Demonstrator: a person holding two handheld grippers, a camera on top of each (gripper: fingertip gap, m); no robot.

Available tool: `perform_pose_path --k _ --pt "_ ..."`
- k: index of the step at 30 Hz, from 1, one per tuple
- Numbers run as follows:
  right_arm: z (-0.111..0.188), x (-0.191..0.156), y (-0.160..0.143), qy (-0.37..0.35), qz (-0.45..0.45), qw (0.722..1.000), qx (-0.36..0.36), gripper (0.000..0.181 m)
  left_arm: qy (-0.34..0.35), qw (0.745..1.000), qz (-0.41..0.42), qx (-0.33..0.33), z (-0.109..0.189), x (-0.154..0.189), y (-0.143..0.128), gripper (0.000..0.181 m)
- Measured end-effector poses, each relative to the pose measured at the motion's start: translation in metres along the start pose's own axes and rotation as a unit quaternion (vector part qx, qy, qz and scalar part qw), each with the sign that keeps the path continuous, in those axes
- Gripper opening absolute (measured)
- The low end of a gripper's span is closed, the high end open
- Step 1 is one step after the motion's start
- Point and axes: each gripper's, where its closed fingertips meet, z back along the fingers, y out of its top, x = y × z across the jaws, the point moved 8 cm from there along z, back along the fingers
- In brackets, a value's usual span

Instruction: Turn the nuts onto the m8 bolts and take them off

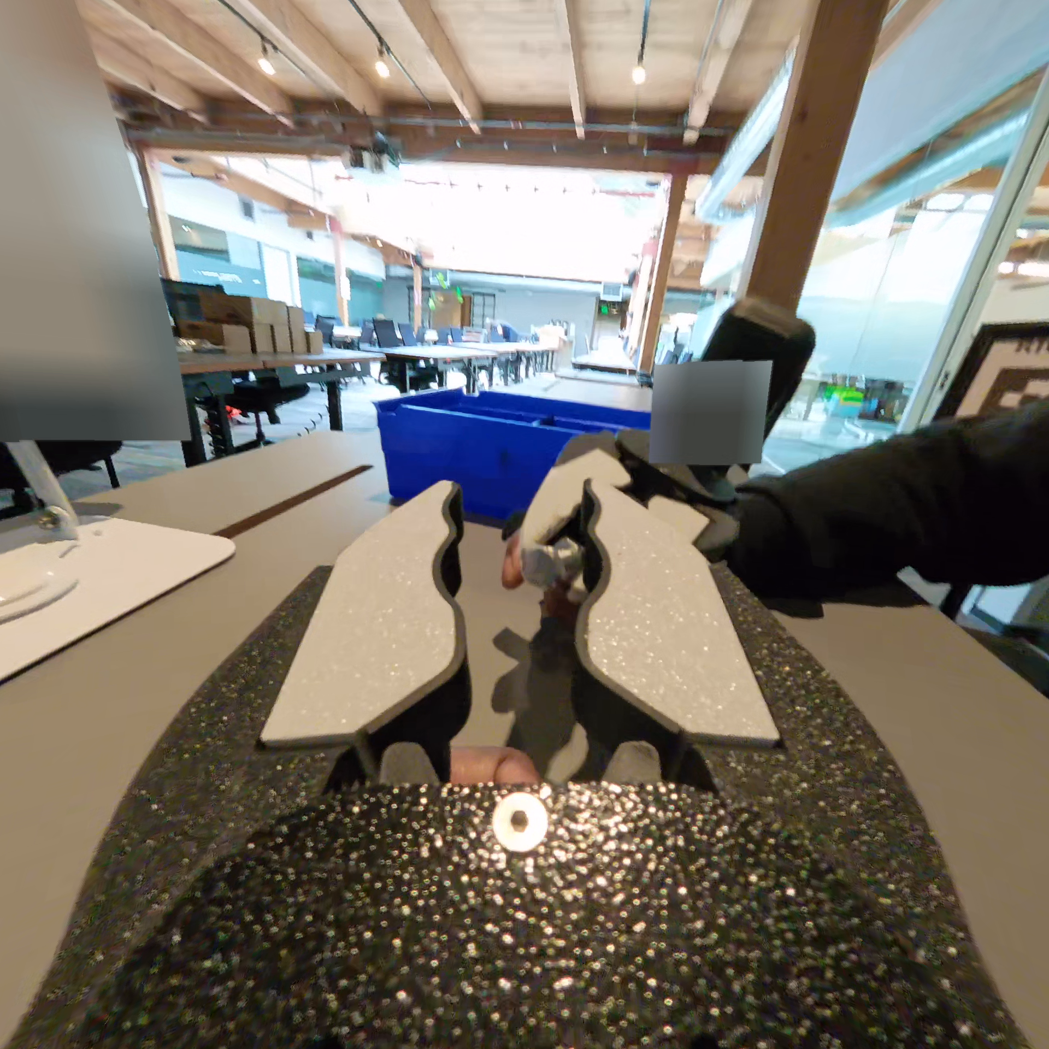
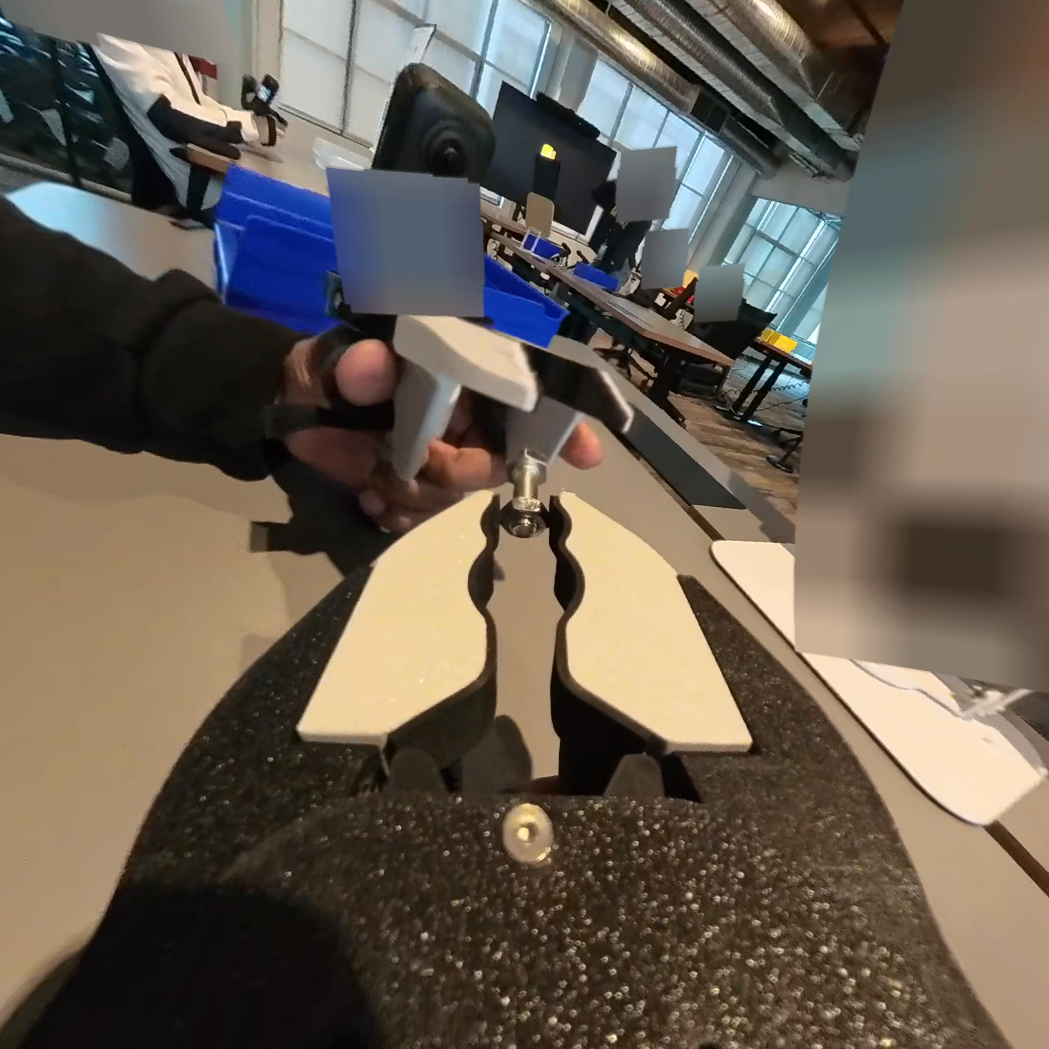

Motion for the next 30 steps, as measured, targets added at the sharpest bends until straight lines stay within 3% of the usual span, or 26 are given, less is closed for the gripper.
perform_pose_path --k 4,13,23,30 --pt "-0.006 -0.006 -0.001 0.022 0.016 1.000 0.012 0.016 0.030 0.999 -0.009 0.043 0.009 -0.002 0.003 0.036" --pt "0.002 -0.030 0.000 0.049 0.095 0.994 0.024 0.016 -0.018 1.000 0.006 0.004 0.013 0.007 0.001 0.029" --pt "0.005 -0.028 0.001 0.034 0.089 0.995 0.031 0.016 -0.002 1.000 0.003 0.030 0.018 0.007 0.003 0.028" --pt "0.004 -0.036 -0.001 0.033 0.133 0.990 0.021 0.016 -0.021 0.999 0.011 0.030 0.018 0.008 0.003 0.028"
